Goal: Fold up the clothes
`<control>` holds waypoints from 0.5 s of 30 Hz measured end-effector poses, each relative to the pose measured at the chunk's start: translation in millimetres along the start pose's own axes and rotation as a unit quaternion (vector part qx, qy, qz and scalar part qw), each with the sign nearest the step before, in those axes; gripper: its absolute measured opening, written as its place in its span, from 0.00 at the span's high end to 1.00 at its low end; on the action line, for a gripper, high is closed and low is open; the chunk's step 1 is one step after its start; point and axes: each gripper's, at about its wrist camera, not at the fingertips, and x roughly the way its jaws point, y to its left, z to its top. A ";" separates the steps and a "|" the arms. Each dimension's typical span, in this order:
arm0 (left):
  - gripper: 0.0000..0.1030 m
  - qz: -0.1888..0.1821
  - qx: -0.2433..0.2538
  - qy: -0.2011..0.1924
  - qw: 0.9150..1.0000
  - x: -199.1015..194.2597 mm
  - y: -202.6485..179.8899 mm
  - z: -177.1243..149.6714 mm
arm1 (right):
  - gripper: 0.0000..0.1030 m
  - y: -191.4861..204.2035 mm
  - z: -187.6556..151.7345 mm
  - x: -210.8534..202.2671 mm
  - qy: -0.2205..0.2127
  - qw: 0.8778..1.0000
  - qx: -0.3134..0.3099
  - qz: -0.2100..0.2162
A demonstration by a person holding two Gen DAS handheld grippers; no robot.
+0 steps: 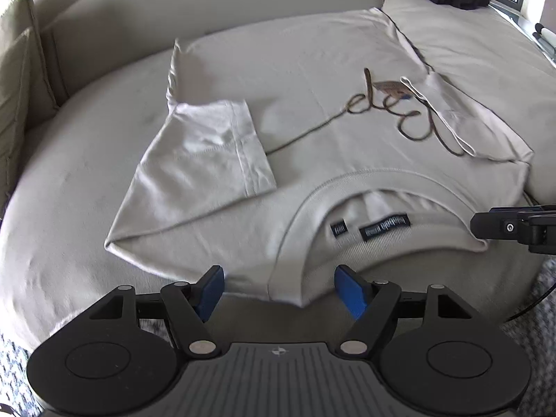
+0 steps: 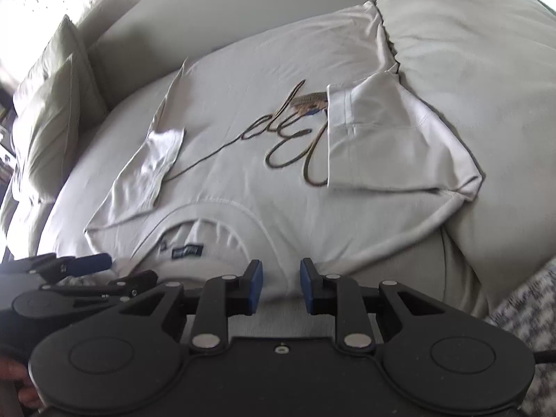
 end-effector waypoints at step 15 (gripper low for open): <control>0.31 0.049 -0.070 -0.152 0.985 -90.9 90.4 98.4 | 0.46 19.0 103.0 -100.3 -0.141 0.983 0.044 0.112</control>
